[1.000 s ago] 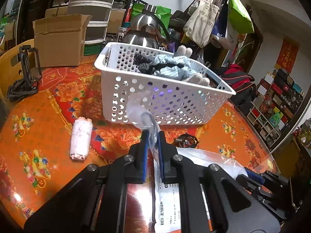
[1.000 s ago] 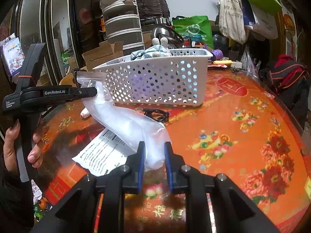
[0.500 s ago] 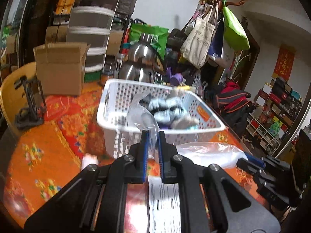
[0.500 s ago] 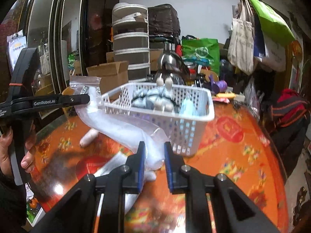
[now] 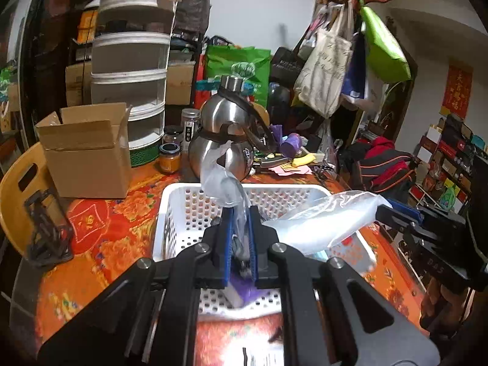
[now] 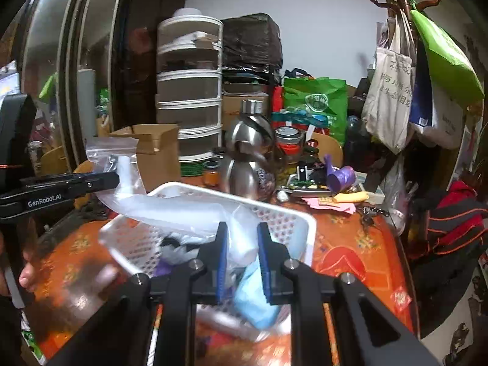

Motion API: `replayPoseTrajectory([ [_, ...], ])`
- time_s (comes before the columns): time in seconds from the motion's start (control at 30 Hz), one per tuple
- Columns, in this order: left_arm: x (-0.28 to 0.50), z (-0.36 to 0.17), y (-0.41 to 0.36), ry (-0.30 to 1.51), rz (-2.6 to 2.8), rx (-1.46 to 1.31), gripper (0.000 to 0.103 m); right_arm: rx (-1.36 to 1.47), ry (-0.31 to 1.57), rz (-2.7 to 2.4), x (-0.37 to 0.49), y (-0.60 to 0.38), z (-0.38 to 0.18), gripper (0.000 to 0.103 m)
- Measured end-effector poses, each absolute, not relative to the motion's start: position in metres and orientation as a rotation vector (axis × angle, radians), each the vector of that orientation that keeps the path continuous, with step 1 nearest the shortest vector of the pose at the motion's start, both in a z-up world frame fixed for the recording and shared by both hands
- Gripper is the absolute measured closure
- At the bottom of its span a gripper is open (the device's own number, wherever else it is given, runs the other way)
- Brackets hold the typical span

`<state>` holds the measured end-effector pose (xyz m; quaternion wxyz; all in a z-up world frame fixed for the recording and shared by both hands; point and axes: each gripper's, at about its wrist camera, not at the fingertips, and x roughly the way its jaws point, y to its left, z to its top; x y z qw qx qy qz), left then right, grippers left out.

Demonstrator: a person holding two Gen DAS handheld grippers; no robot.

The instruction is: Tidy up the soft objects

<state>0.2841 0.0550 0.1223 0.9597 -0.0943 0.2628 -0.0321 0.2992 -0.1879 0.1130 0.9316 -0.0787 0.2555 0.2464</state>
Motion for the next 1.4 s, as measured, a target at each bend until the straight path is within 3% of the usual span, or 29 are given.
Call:
replayPoseTrajectory([
  [0.4,0.393,0.088,0.068,0.666,0.006,-0.291,0.094,-0.188,0.622,0.461,0.387,-0.17,0.079,0.086],
  [0.47,0.396,0.075,0.066,0.683,0.005,-0.304,0.093,-0.181,0.62,0.458,0.39,-0.173,0.073,0.079],
  [0.5,0.397,0.069,0.064,0.697,-0.006,-0.303,0.087,-0.172,0.62,0.455,0.39,-0.177,0.071,0.075],
  [0.57,0.394,0.059,0.061,0.702,0.002,-0.282,0.078,-0.146,0.62,0.442,0.388,-0.186,0.071,0.053],
  [0.63,0.389,0.053,0.064,0.702,-0.026,-0.305,0.065,-0.114,0.617,0.429,0.385,-0.197,0.071,0.041],
  [0.7,0.383,0.049,0.068,0.699,-0.04,-0.326,0.033,-0.104,0.611,0.401,0.377,-0.205,0.071,0.035],
  [0.77,0.371,0.049,0.071,0.674,-0.031,-0.315,0.021,-0.086,0.591,0.376,0.361,-0.213,0.073,0.026],
  [0.9,0.343,0.051,0.071,0.612,-0.012,-0.236,0.019,-0.026,0.583,0.341,0.329,-0.23,0.07,0.02],
  [1.4,0.164,-0.019,0.073,0.701,-0.039,-0.24,0.019,0.118,0.741,0.424,0.162,-0.246,-0.031,0.02],
])
